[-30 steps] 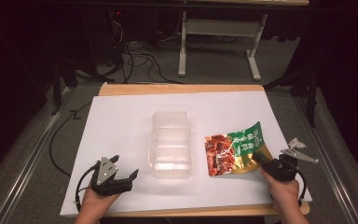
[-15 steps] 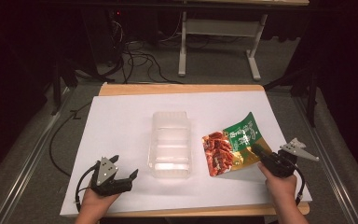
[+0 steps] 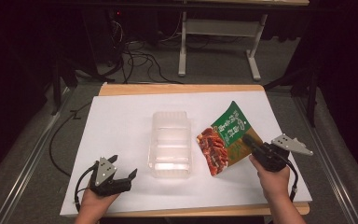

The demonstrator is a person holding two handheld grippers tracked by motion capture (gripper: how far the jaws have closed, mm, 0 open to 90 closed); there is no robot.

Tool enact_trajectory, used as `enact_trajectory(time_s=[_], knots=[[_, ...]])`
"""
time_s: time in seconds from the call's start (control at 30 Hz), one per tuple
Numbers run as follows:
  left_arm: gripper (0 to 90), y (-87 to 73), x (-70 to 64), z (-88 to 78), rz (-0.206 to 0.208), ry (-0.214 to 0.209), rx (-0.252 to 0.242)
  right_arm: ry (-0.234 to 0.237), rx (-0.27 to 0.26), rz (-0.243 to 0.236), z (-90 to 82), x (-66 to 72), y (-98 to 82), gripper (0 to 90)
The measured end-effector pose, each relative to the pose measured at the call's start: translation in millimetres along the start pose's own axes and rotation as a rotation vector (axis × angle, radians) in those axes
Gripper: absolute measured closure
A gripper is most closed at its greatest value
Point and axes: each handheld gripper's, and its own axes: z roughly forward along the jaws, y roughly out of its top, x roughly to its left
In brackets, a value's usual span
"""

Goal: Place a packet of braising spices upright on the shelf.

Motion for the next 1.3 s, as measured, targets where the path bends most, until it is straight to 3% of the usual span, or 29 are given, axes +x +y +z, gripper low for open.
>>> enact_trajectory(time_s=[0.27,0.5,0.93,1.1,1.3], knots=[[15.3,-0.1,1.8,-1.6,-0.010,0.006,-0.012,0.045,-0.033,-0.042,5.1,15.5,11.4,90.0],[15.3,-0.2,2.1,-2.5,-0.013,0.009,-0.015,0.075,-0.070,-0.100,-1.2,28.6,22.1,90.0],[15.3,-0.2,3.7,-4.2,-0.019,0.009,-0.026,0.078,-0.091,-0.124,-8.1,16.8,36.6,90.0],[15.2,0.4,3.0,-4.7,-0.018,0.005,-0.033,0.082,-0.087,-0.155,-8.1,18.5,44.3,90.0],[15.2,0.2,3.3,-4.7,-0.019,0.006,-0.034,0.114,-0.098,-0.159,-7.3,21.5,54.2,90.0]])
